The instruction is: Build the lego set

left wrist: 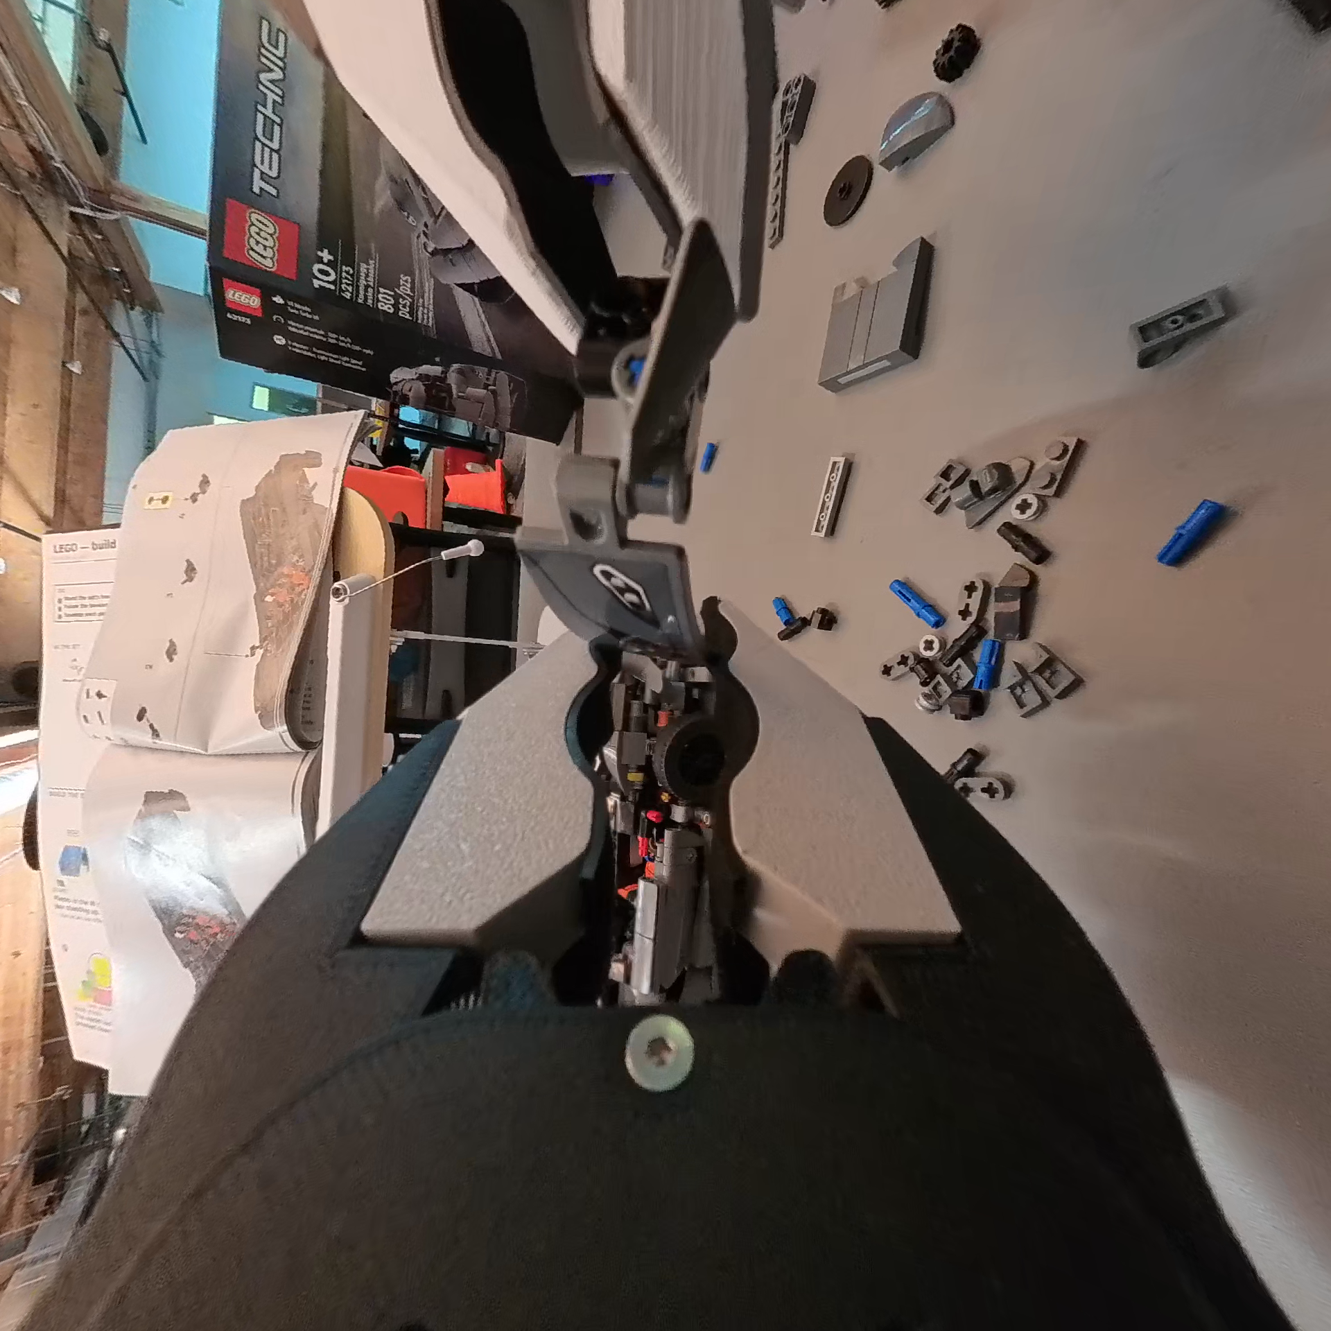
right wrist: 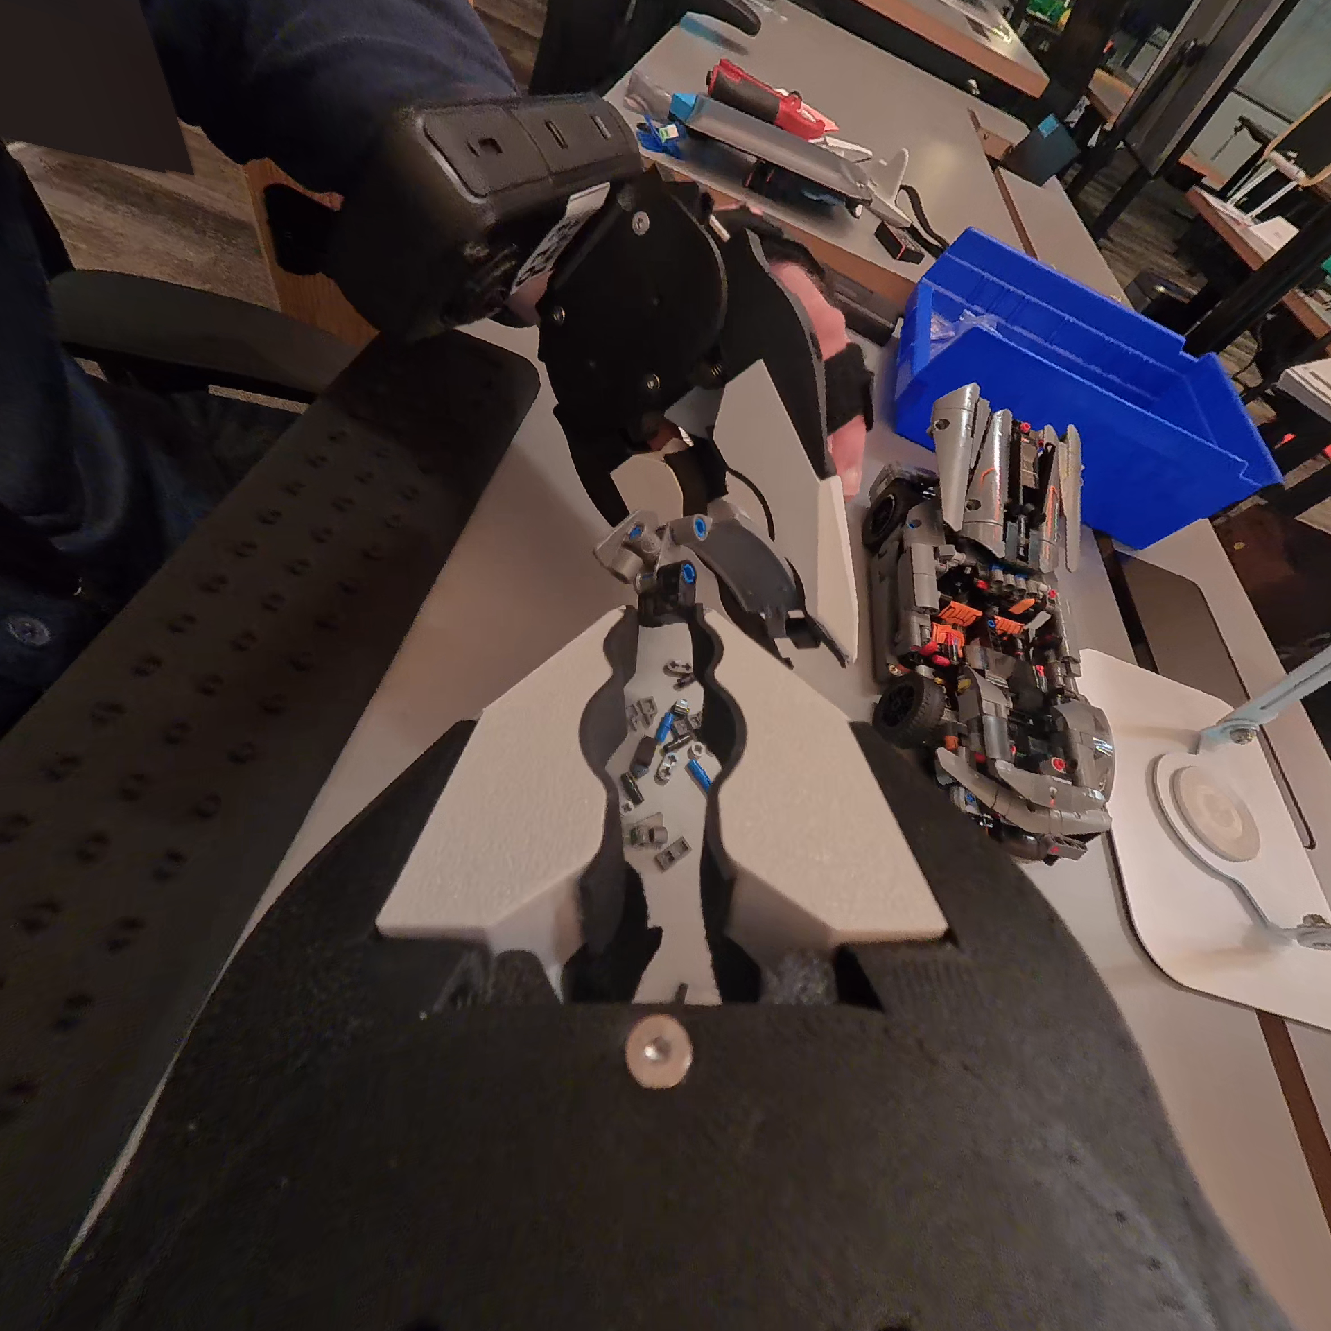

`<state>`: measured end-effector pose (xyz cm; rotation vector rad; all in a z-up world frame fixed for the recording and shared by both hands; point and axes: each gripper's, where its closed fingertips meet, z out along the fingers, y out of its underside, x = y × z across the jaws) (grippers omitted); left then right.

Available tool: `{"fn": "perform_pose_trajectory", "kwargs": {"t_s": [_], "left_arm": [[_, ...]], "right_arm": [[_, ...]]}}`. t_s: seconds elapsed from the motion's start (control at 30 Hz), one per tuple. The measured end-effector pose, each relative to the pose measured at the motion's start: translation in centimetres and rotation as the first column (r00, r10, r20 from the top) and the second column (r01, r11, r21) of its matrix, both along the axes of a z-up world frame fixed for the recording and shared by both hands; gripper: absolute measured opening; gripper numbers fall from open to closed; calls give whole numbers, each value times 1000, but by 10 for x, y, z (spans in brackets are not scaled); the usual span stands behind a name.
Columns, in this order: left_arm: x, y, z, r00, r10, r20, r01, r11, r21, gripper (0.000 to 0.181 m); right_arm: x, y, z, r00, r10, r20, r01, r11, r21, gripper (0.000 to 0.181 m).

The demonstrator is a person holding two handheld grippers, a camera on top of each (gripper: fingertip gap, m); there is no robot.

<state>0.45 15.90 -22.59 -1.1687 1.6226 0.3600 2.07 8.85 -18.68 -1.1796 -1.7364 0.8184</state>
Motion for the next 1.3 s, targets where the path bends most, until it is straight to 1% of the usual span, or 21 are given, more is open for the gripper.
{"fn": "perform_pose_trajectory", "kwargs": {"t_s": [0.17,0.2,0.23,0.3,0.37,0.43,0.5,0.63,1.0,1.1,1.3], "left_arm": [[0,1,-3,1000,7,-6,-7,1000,-17,19],[0,1,-5,1000,11,-12,-11,1000,-21,19],[0,1,-9,1000,8,-30,-8,1000,-24,19],[4,-2,-11,999,-9,-33,8,1000,-21,19],[8,-5,-10,1000,-22,-7,22,999,-47,18],[7,-4,-13,1000,-19,-23,18,999,-47,19],[7,-4,-12,1000,-22,3,23,997,-73,19],[8,-5,-16,1000,-27,13,28,994,-102,19],[8,-4,-14,999,-24,45,30,991,-132,19],[8,-4,-15,999,-23,41,28,991,-130,19],[6,-2,-15,999,-5,41,10,991,-135,19]], "right_arm": [[-5,-9,4,1000,20,-19,-20,1000,14,13],[-6,-11,5,999,25,-31,-24,999,23,10],[-7,-13,8,999,28,-45,-26,999,34,0],[-10,-11,7,999,1,-41,1,999,52,0],[-11,-13,3,1000,16,-25,-14,999,50,0],[-9,-12,5,999,14,-28,-12,998,57,0],[-8,-11,10,999,15,-47,-14,1000,19,0],[-7,-5,8,999,-5,-44,5,1000,-9,1],[-7,-7,7,999,4,-41,-4,1000,-8,1],[-7,-7,7,999,5,-41,-5,1000,-10,4],[-8,-12,4,999,31,-26,-31,999,18,18]]}}
